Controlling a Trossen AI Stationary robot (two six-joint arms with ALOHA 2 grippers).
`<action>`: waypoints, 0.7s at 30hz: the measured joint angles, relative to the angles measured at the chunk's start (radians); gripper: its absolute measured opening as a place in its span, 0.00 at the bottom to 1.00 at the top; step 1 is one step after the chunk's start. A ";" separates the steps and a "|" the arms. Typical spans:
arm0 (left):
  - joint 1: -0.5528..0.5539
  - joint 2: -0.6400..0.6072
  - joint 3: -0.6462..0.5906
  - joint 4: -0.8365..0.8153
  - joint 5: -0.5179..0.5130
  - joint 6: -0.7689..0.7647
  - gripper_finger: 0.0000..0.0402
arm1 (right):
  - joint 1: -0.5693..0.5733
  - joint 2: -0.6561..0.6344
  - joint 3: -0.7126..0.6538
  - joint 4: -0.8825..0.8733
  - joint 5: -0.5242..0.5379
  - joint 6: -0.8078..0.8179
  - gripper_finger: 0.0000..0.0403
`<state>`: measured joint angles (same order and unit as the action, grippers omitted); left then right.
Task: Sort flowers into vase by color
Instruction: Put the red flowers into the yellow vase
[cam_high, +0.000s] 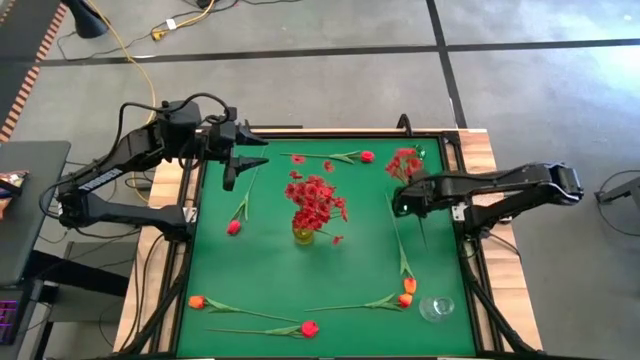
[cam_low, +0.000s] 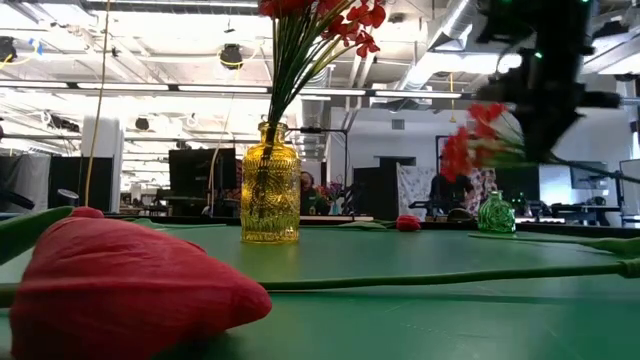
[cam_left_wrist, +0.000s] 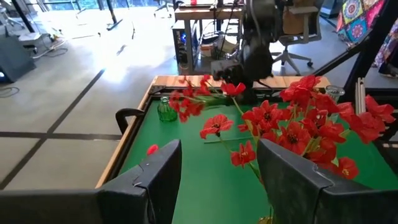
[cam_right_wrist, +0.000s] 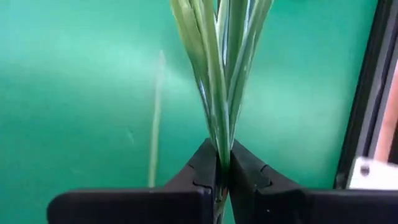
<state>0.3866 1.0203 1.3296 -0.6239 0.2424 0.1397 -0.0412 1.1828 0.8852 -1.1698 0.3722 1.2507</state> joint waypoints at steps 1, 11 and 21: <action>0.000 0.000 0.000 0.000 0.000 0.007 0.49 | -0.014 0.000 0.021 0.004 0.018 -0.022 0.12; 0.000 0.000 0.000 0.000 -0.016 0.041 0.49 | -0.156 0.000 0.234 0.010 0.177 -0.259 0.12; 0.019 -0.032 0.000 0.011 -0.020 0.101 0.49 | -0.255 0.000 0.340 0.220 0.205 -0.541 0.12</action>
<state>0.4051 0.9887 1.3300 -0.6126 0.2223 0.2407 -0.2967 1.1824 1.2253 -0.9494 0.5771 0.7097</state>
